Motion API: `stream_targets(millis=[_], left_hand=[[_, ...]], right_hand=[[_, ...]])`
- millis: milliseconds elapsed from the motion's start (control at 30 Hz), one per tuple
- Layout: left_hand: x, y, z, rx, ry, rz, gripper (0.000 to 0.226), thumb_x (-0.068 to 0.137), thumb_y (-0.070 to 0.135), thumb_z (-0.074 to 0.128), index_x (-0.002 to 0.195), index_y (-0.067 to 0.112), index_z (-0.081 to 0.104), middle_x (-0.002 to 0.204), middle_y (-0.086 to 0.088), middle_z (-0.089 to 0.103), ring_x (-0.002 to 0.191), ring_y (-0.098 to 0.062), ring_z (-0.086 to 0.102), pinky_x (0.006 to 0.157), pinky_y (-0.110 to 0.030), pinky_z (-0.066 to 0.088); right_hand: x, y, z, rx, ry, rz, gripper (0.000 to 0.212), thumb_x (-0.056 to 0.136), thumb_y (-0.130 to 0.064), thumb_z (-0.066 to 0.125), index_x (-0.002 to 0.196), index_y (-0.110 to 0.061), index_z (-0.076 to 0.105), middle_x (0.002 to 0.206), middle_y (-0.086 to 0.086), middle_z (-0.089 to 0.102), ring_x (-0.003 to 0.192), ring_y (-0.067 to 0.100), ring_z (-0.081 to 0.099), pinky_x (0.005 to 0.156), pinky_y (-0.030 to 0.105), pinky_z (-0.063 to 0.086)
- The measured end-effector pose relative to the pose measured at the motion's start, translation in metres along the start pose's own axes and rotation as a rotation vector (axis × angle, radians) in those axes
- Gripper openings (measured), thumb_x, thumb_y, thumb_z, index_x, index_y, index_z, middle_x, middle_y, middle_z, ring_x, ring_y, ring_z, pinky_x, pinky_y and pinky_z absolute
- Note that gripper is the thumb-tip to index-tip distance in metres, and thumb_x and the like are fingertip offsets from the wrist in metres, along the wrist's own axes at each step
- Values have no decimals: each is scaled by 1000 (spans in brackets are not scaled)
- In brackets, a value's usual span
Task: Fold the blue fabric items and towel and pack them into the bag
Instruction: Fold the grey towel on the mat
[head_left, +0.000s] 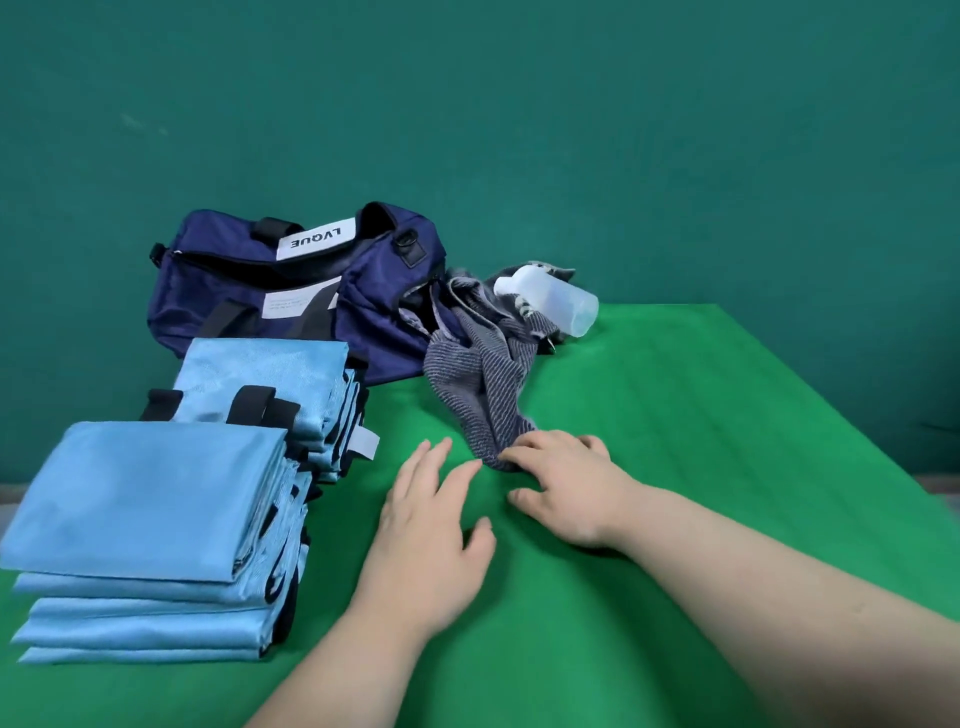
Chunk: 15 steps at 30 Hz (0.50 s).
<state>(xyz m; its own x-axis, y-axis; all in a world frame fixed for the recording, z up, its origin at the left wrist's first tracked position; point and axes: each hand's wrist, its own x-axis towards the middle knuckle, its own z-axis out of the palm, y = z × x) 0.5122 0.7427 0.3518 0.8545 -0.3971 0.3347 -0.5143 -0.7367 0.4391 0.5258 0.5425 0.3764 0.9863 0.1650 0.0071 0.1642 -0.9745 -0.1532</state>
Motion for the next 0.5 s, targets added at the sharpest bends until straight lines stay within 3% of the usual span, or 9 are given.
stream_targets(millis=[100, 367, 500], left_hand=[[-3, 0, 0, 37, 2, 38, 69, 83, 55, 28, 146, 30, 40, 162, 5, 18, 150, -12, 1, 118, -28, 3], [-2, 0, 2, 82, -25, 70, 74, 82, 61, 21, 150, 34, 34, 164, 10, 10, 150, -8, -3, 121, -31, -1], [-5, 3, 3, 167, -122, 75, 79, 79, 66, 17, 152, 36, 27, 162, 13, 21, 149, -8, 15, 123, -39, 10]], right_hand=[[-22, -2, -4, -15, -27, -39, 53, 93, -52, 50, 143, -37, 42, 144, -11, 41, 137, 17, 35, 111, 51, 26], [-67, -4, -8, -18, -54, -95, 52, 93, -50, 51, 143, -37, 43, 145, -14, 39, 137, 13, 33, 113, 45, 22], [-93, -5, -9, -20, -66, -96, 52, 92, -48, 50, 143, -38, 42, 145, -15, 38, 137, 12, 32, 115, 45, 20]])
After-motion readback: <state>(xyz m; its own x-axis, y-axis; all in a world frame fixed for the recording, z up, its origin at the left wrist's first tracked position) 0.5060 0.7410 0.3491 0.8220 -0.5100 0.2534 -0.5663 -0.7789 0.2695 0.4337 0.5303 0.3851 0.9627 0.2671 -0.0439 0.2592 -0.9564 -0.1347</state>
